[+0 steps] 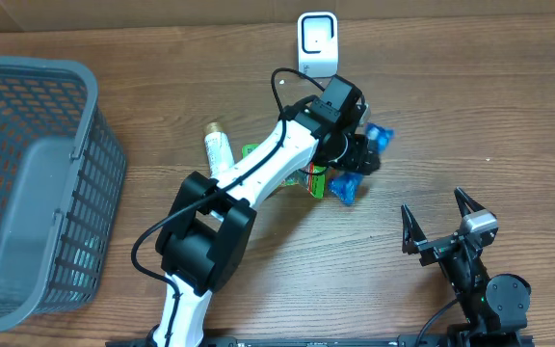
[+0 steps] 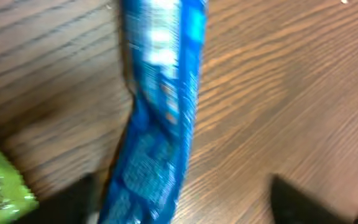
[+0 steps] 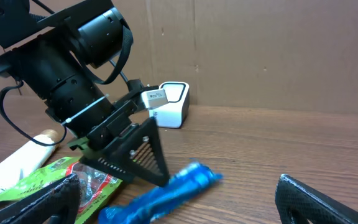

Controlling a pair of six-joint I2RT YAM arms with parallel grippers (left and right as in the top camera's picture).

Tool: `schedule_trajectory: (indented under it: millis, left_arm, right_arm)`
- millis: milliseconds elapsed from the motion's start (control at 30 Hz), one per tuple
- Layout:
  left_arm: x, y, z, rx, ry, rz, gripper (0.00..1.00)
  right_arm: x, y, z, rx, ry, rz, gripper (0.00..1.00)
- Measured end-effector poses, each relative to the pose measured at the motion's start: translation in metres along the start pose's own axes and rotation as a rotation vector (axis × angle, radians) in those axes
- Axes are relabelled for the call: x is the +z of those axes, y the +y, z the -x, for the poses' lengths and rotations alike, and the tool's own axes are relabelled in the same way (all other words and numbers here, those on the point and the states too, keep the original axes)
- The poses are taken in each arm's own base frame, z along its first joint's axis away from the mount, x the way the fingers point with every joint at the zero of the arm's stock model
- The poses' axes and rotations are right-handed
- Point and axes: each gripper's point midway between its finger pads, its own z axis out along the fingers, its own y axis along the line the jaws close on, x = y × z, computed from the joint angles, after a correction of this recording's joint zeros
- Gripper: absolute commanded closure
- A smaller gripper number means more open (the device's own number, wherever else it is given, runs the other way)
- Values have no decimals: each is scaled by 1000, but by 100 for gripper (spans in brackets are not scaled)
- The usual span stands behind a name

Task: Scan the item barcode
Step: 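Carry the blue wrapper toward the scanner and release it on the table, then move the left gripper back over the basket and lower it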

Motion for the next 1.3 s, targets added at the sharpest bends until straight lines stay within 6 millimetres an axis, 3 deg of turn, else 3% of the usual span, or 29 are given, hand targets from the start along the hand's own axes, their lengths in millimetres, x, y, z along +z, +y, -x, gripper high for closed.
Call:
schedule_trajectory:
  millis: [200,367,533,633,767,900,1000,1300]
  left_arm:
    - [-10,11,-5,-46,45,26,0]
    - [-53,23,12,-53,19,101,1]
    - [-145,20,43,-8,-161,180,0]
    - [-207,25,43,-24,-254,210,0]
    - [-289,61,31,-110,-370,291,0]
    - [-341,100,2,-207,-405,419,0]
    - [-360,123,-18,-267,-393,508,0]
    - [-381,175,-48,-391,-327,636,2]
  right_arm:
    - [0,0,0,0,0,0,0]
    - [0,0,0,0,0,0,0]
    - [0,0,0,0,0,-1,0]
    - [0,0,0,0,0,0,0]
    - [0,0,0,0,0,0,0]
    - [0,0,0,0,0,0,0]
    - [0,0,0,0,0,0,0]
    - [0,0,0,0,0,0,0]
